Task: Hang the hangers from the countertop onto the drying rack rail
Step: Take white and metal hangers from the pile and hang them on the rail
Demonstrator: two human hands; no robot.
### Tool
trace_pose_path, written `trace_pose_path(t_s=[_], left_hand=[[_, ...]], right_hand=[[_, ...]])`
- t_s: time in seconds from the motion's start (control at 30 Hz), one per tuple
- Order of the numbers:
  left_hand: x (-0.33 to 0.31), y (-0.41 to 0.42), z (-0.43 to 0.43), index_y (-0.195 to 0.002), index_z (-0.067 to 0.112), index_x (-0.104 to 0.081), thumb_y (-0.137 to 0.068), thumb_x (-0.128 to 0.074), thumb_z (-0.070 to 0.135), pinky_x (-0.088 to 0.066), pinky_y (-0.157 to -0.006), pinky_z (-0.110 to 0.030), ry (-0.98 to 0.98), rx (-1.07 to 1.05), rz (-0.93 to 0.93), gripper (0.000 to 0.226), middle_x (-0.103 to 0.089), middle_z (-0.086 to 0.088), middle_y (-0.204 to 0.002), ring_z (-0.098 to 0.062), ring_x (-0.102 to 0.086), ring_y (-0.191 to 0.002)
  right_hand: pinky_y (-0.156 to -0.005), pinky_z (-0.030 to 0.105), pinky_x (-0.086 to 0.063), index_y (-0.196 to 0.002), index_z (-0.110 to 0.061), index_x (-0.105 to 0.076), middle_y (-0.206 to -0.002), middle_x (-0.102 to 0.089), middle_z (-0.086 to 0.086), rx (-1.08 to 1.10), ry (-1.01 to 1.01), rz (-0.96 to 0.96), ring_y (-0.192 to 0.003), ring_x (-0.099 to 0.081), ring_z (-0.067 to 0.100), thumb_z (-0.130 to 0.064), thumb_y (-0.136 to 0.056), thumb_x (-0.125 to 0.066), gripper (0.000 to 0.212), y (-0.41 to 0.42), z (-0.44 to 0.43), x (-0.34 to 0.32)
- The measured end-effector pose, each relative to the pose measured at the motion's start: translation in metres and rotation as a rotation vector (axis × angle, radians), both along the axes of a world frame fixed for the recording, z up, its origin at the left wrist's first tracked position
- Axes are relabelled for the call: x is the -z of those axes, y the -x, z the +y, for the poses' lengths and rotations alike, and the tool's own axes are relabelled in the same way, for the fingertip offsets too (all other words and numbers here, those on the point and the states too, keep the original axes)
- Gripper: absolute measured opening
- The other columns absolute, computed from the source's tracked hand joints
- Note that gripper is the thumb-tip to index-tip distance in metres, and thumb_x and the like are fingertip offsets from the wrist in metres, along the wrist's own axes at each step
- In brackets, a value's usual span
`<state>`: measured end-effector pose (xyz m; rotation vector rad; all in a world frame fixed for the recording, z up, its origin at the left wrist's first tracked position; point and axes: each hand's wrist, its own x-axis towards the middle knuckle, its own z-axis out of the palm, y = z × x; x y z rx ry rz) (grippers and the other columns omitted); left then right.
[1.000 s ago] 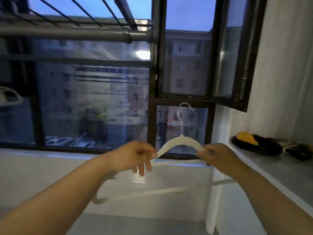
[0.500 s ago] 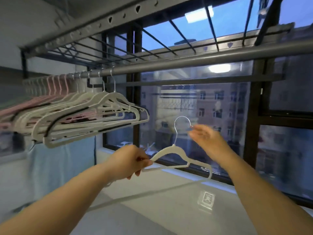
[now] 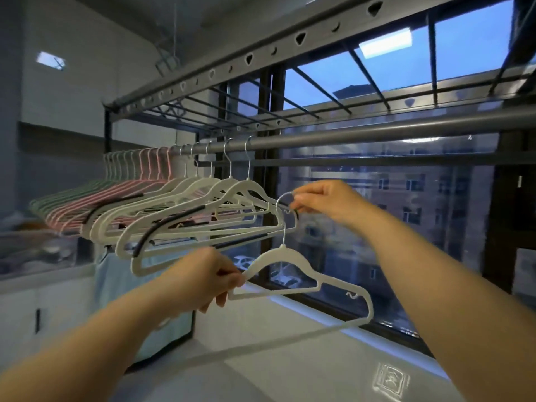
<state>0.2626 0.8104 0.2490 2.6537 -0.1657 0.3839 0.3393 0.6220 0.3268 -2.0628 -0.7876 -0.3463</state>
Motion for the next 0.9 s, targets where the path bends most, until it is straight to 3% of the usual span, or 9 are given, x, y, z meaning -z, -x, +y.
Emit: trace_pose_path(t_s=[0.17,0.33,0.4,0.47,0.53,0.6,0.67,0.77,0.9], left_hand=[[-0.03,-0.005,0.002,-0.078,0.015,-0.062,-0.093,-0.048,0.026,-0.033,-0.033,-0.005,0.009,-0.064,-0.104,0.023,-0.055,0.006,-0.056,0.004,-0.042,-0.025],[-0.061,-0.022,-0.002,-0.088,0.005,-0.064,-0.093,-0.048,0.025,-0.034,-0.032,-0.006,0.045,-0.137,-0.191,0.026,-0.055,0.002,-0.058,-0.003,-0.046,-0.037],[-0.066,-0.027,-0.002,-0.094,0.002,-0.063,-0.093,-0.048,0.024,-0.035,-0.032,-0.007,0.07,-0.153,-0.179,0.026,-0.054,0.001,-0.059,-0.006,-0.045,-0.042],[-0.066,-0.031,0.0,-0.096,0.002,-0.063,-0.093,-0.048,0.025,-0.037,-0.035,-0.01,0.066,-0.172,-0.177,0.027,-0.054,0.001,-0.059,-0.006,-0.046,-0.043],[-0.064,-0.032,0.004,-0.094,0.003,-0.063,-0.093,-0.049,0.024,-0.035,-0.034,-0.008,0.061,-0.184,-0.188,0.026,-0.054,0.002,-0.058,-0.006,-0.046,-0.042],[-0.062,-0.032,0.007,-0.092,0.003,-0.063,-0.093,-0.049,0.023,-0.032,-0.031,-0.006,0.074,-0.195,-0.196,0.024,-0.054,0.002,-0.058,-0.005,-0.045,-0.042],[-0.063,-0.031,0.008,-0.091,0.003,-0.062,-0.093,-0.048,0.022,-0.033,-0.031,-0.006,0.086,-0.204,-0.201,0.024,-0.053,0.002,-0.058,-0.006,-0.045,-0.043],[-0.072,-0.036,0.005,-0.094,0.0,-0.063,-0.093,-0.048,0.022,-0.043,-0.043,-0.013,0.09,-0.231,-0.231,0.026,-0.055,-0.001,-0.06,-0.01,-0.048,-0.047],[-0.085,-0.048,-0.002,-0.093,0.0,-0.064,-0.093,-0.048,0.024,-0.053,-0.064,-0.032,0.041,-0.28,-0.302,0.028,-0.058,-0.005,-0.064,-0.016,-0.053,-0.053]], right_hand=[[-0.087,0.025,-0.04,-0.122,-0.01,-0.057,-0.118,-0.062,0.008,0.292,0.064,-0.444,-0.103,-0.056,0.016,-0.018,-0.095,-0.049,0.029,0.01,-0.007,-0.034],[-0.075,0.039,-0.049,-0.117,-0.005,-0.06,-0.106,-0.066,0.016,0.559,0.398,-0.908,-0.091,-0.061,0.033,-0.013,-0.096,-0.044,0.028,0.01,-0.019,-0.041],[-0.063,0.04,-0.051,-0.097,0.002,-0.068,-0.082,-0.069,0.02,0.519,0.41,-1.074,-0.074,-0.063,0.039,-0.003,-0.086,-0.055,0.018,0.008,-0.024,-0.041],[-0.064,0.043,-0.05,-0.084,0.004,-0.069,-0.071,-0.067,0.021,0.598,0.418,-1.258,-0.068,-0.062,0.038,0.002,-0.073,-0.065,0.012,0.007,-0.03,-0.046],[-0.085,0.047,-0.044,-0.098,0.003,-0.066,-0.094,-0.068,0.023,0.726,0.521,-1.211,-0.092,-0.059,0.04,-0.004,-0.079,-0.064,0.02,0.009,-0.034,-0.055],[-0.1,0.042,-0.031,-0.118,-0.004,-0.056,-0.117,-0.061,0.018,0.839,0.638,-1.076,-0.111,-0.05,0.035,-0.019,-0.094,-0.048,0.03,0.013,-0.038,-0.062],[-0.089,0.036,-0.034,-0.118,-0.011,-0.053,-0.111,-0.061,0.011,0.902,0.691,-1.013,-0.098,-0.053,0.029,-0.031,-0.098,-0.036,0.032,0.012,-0.042,-0.066],[-0.071,0.031,-0.032,-0.11,-0.014,-0.053,-0.1,-0.06,0.009,0.883,0.68,-0.991,-0.08,-0.048,0.023,-0.033,-0.098,-0.036,0.028,0.01,-0.04,-0.066],[-0.073,0.032,-0.037,-0.112,-0.014,-0.053,-0.104,-0.06,0.009,0.888,0.684,-0.975,-0.088,-0.054,0.026,-0.033,-0.098,-0.037,0.029,0.007,-0.041,-0.066]])
